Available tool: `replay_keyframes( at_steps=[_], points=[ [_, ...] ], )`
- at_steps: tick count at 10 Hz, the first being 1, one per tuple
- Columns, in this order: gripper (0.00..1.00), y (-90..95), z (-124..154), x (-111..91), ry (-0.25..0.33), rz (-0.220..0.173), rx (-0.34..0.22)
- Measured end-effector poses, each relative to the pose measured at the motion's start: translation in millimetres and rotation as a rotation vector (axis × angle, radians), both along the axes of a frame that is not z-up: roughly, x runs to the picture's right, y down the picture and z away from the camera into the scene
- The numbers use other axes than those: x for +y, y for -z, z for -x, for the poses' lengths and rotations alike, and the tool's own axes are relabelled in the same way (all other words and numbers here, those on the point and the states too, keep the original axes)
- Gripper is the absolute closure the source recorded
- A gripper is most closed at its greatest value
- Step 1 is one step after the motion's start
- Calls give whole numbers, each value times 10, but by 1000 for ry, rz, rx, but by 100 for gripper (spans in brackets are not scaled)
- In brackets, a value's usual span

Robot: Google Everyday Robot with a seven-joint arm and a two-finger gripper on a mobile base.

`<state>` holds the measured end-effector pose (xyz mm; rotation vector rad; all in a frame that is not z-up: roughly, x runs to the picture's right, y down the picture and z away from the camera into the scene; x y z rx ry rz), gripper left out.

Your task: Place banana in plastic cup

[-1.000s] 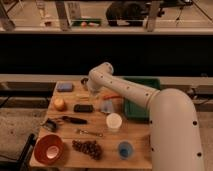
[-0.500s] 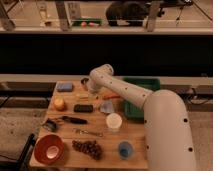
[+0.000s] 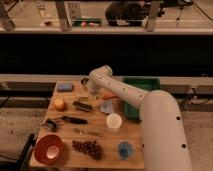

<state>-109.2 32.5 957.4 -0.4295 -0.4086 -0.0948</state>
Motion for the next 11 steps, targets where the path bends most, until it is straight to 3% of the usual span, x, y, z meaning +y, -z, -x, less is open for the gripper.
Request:
replay_keyframes(
  at_steps=[3, 6, 11],
  points=[
    [30, -10, -68, -39, -20, 2, 0],
    [49, -12, -62, -63, -26, 7, -11],
    [50, -137, -45, 17, -28, 50, -25]
  ],
)
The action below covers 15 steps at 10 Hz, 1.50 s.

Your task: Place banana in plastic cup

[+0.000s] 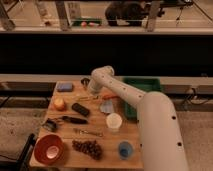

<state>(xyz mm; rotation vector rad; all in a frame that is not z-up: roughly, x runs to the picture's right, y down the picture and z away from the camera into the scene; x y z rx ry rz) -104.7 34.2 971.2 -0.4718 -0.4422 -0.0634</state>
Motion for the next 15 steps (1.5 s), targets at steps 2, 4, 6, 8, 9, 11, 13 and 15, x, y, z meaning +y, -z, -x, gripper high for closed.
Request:
replay_keyframes(
  at_steps=[2, 4, 6, 8, 9, 11, 13, 15],
  points=[
    [52, -26, 19, 29, 3, 13, -9],
    [69, -26, 39, 45, 1, 18, -31],
    [88, -3, -5, -4, -10, 13, -30],
    [100, 46, -12, -77, -20, 7, -29],
    [100, 87, -3, -119, -24, 3, -30],
    [100, 246, -7, -273, -29, -7, -32],
    [100, 485, -17, -464, -31, -11, -33],
    [100, 801, -91, -603, -38, -16, -30]
  ],
)
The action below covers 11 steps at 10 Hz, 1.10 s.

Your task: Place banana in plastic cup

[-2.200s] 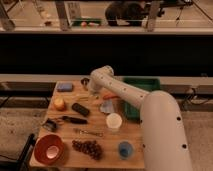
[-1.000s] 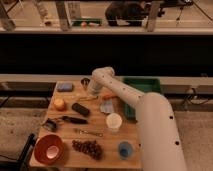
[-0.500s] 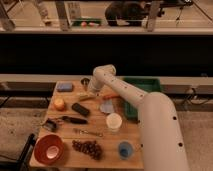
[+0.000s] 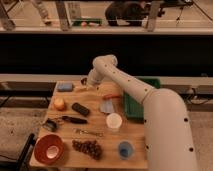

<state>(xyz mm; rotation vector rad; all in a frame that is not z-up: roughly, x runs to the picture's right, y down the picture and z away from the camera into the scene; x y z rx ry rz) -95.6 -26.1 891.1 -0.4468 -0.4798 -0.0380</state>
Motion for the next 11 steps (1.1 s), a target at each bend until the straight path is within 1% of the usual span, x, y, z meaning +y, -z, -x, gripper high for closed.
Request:
replay_keyframes(
  at_steps=[2, 3, 5, 6, 8, 9, 10, 11],
  points=[
    [100, 267, -139, 54, -7, -3, 8],
    [100, 492, -263, 120, -9, -7, 19],
    [100, 785, -351, 191, 1, -16, 22],
    [100, 1027, -388, 219, 17, -28, 17],
    [100, 1406, -497, 267, 40, -47, 13],
    [100, 1590, -569, 308, 62, -61, 10],
    [100, 1729, -652, 376, 92, -75, 9],
    [100, 1805, -762, 451, 119, -76, 15]
  ],
)
